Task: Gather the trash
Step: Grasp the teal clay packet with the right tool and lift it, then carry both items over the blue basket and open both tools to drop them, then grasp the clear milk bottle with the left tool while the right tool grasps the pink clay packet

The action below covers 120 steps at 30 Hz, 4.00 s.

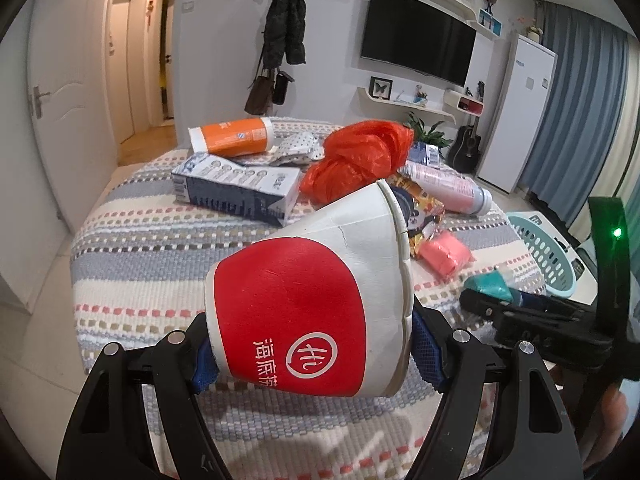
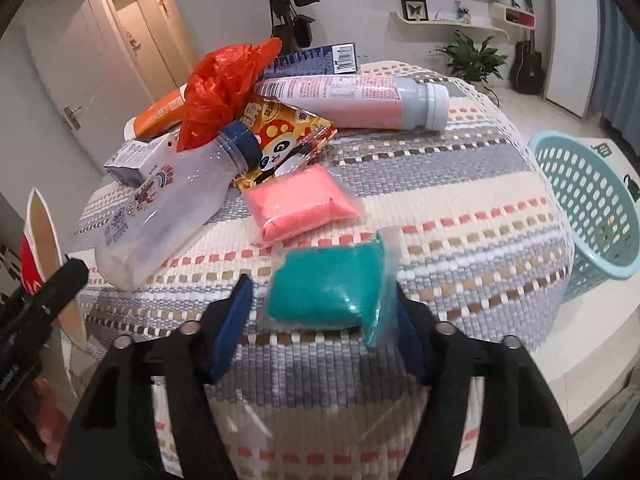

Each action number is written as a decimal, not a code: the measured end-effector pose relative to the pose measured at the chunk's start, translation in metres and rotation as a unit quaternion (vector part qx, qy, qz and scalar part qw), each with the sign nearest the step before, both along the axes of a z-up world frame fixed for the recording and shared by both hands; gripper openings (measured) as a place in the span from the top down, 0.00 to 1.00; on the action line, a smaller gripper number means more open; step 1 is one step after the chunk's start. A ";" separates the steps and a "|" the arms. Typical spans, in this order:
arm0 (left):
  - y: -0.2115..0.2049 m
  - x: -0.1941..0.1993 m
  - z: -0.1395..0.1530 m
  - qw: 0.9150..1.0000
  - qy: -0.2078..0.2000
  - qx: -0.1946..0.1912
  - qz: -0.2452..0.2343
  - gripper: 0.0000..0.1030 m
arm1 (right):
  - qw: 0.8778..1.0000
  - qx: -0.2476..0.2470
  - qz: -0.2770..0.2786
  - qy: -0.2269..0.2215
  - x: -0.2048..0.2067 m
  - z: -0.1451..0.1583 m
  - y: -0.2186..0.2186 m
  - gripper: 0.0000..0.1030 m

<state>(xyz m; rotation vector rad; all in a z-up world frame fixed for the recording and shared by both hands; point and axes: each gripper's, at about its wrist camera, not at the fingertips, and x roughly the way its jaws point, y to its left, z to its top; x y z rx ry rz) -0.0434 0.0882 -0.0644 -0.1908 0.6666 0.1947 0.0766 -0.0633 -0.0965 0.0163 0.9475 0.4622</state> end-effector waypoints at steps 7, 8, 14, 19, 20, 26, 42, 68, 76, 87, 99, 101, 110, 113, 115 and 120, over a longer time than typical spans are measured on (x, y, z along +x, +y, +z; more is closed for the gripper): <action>-0.014 0.017 0.021 0.999 -0.013 0.024 -0.019 0.29 | 0.999 -0.010 -0.015 -0.041 0.002 0.011 -0.016 0.51; -0.020 0.022 0.028 0.999 -0.019 0.031 -0.028 0.29 | 0.998 -0.005 -0.023 -0.051 0.004 0.017 -0.024 0.51; -0.065 0.071 0.067 0.993 -0.041 0.055 -0.100 0.29 | 0.989 -0.003 -0.109 -0.099 0.039 0.051 -0.090 0.51; -0.115 0.120 0.092 0.985 -0.051 0.050 -0.157 0.29 | 0.977 0.002 -0.176 -0.119 0.066 0.068 -0.154 0.51; -0.127 0.130 0.095 0.983 -0.054 0.052 -0.166 0.29 | 0.974 0.002 -0.190 -0.120 0.072 0.071 -0.167 0.51; -0.195 0.186 0.099 0.972 -0.054 0.058 -0.220 0.28 | 0.960 -0.003 -0.253 -0.121 0.096 0.073 -0.230 0.51; -0.285 0.288 -0.021 0.939 0.115 -0.064 -0.317 0.27 | 0.950 -0.015 -0.310 0.023 0.139 -0.019 -0.290 0.49; -0.241 0.267 -0.003 0.949 0.076 -0.094 -0.290 0.23 | 0.949 -0.031 -0.313 0.000 0.106 0.000 -0.284 0.39; -0.204 0.229 0.022 0.962 0.037 -0.077 -0.258 0.23 | 0.954 -0.058 -0.291 -0.042 0.094 0.020 -0.251 0.40; -0.073 0.123 0.049 0.991 -0.014 -0.044 -0.129 0.23 | 0.977 -0.030 -0.140 -0.158 0.047 0.077 -0.140 0.43; 0.026 0.084 0.011 0.995 0.065 -0.026 -0.067 0.23 | 0.993 -0.033 0.019 -0.115 0.017 0.044 -0.011 0.43; 0.028 0.090 0.001 0.993 0.083 -0.022 -0.080 0.23 | 0.993 -0.035 0.025 -0.109 0.010 0.039 -0.001 0.43; 0.014 0.104 -0.012 0.985 0.104 -0.027 -0.135 0.30 | 0.996 -0.039 0.046 -0.062 0.024 0.018 0.012 0.36; 0.014 0.103 -0.016 0.983 0.107 -0.041 -0.144 0.37 | 0.997 -0.040 0.045 -0.052 0.031 0.013 0.014 0.35; 0.013 0.103 -0.017 0.982 0.109 -0.041 -0.145 0.37 | 0.997 -0.035 0.047 -0.045 0.034 0.012 0.015 0.33; 0.007 0.106 -0.021 0.980 0.117 -0.047 -0.152 0.39 | 0.997 -0.040 0.058 -0.041 0.038 0.007 0.024 0.32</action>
